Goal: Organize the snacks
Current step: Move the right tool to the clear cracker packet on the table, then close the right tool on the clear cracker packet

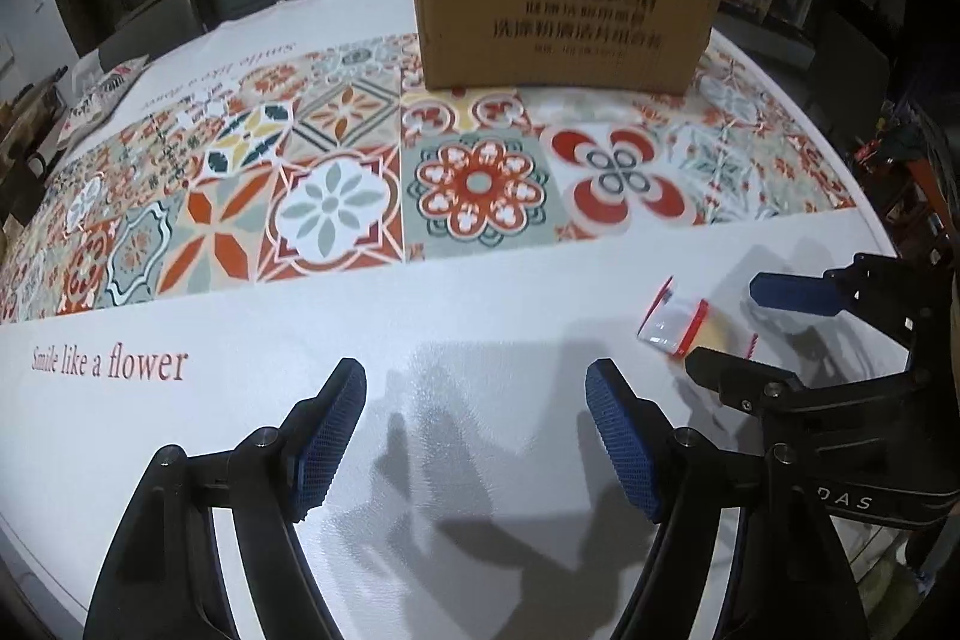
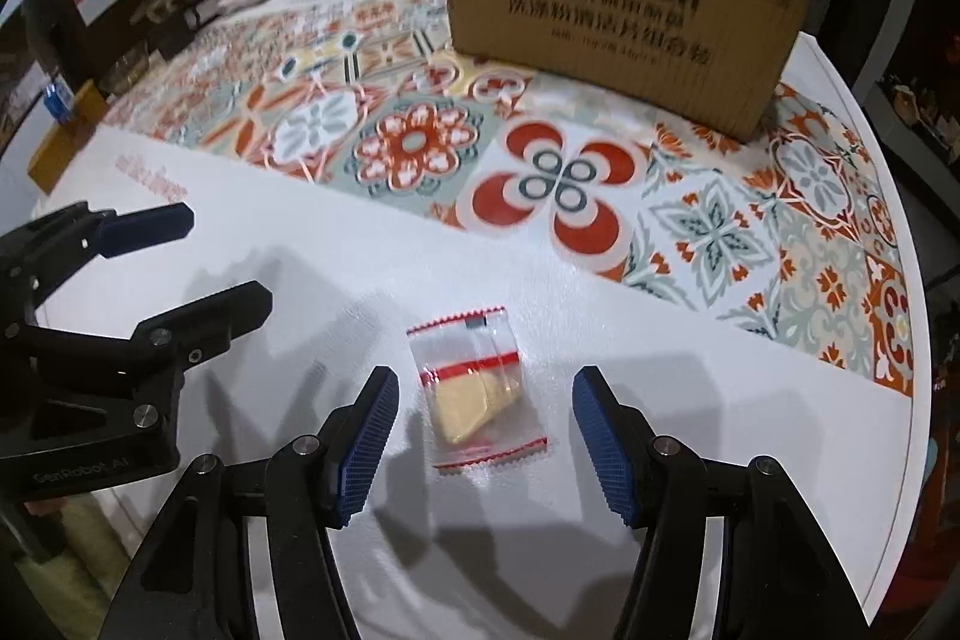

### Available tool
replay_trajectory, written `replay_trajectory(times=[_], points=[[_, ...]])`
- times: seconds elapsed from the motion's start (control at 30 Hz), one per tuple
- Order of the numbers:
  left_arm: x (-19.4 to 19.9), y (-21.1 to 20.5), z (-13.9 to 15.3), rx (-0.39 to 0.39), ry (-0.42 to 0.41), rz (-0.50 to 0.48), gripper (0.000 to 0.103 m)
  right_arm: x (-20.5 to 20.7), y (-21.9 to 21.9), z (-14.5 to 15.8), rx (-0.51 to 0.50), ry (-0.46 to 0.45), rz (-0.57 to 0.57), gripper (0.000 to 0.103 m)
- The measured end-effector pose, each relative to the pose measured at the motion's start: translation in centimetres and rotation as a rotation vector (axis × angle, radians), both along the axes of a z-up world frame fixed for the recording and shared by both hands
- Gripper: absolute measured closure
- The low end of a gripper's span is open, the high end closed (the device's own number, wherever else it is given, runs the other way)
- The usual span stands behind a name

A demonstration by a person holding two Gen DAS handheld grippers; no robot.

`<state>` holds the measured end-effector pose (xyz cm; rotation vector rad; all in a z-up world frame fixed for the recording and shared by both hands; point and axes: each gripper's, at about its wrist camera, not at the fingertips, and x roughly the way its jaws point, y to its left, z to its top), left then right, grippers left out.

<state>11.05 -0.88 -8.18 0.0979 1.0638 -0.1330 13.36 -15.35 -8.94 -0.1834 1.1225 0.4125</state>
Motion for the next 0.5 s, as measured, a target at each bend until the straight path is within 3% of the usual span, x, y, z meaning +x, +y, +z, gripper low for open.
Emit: replay_trajectory(times=[0.33, 0.5], points=[[0.5, 0.0, -1.7, 0.014, 0.038, 0.012, 0.028, 0.6, 0.6, -1.3, -0.027, 0.017, 0.022, 0.042], [0.5, 0.0, -1.7, 0.012, 0.039, 0.014, 0.028, 0.2, 1.1, -1.3, -0.061, -0.017, 0.044, 0.062]])
